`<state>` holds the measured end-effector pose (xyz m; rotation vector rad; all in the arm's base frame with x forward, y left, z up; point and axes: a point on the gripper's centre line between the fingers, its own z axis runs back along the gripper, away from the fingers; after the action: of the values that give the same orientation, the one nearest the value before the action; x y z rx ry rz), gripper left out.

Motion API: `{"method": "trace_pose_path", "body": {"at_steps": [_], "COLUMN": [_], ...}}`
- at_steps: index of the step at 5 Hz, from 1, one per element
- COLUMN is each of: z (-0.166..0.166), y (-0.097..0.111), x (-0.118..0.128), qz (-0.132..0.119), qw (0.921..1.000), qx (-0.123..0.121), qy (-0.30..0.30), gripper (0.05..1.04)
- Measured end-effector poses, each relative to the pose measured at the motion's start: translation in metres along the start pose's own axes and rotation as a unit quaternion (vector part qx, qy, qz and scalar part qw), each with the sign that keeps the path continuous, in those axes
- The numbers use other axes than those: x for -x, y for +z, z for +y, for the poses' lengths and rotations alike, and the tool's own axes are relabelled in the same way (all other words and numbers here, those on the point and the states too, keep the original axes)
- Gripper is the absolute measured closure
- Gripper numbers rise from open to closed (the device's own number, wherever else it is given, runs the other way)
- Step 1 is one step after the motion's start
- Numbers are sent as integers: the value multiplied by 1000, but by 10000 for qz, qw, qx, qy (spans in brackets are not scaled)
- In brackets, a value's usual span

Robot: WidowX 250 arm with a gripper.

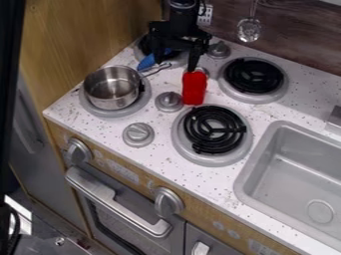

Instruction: Movió la olla de plata al quemador inferior derecho de la estufa

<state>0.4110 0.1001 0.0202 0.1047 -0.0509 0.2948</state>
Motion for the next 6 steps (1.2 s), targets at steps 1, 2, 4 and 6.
{"method": "trace_pose_path", "body": {"at_steps": [1,2,4,6], "z": [-2,4,65,95], "y": [-20,-28,-29,-43], "x": [10,11,5,12], "qz": [291,331,234,598], "qw": [9996,9994,9975,9936], "qx": [-7,93,127,225], "qy": [-25,54,653,932], "gripper": [85,85,85,85]}}
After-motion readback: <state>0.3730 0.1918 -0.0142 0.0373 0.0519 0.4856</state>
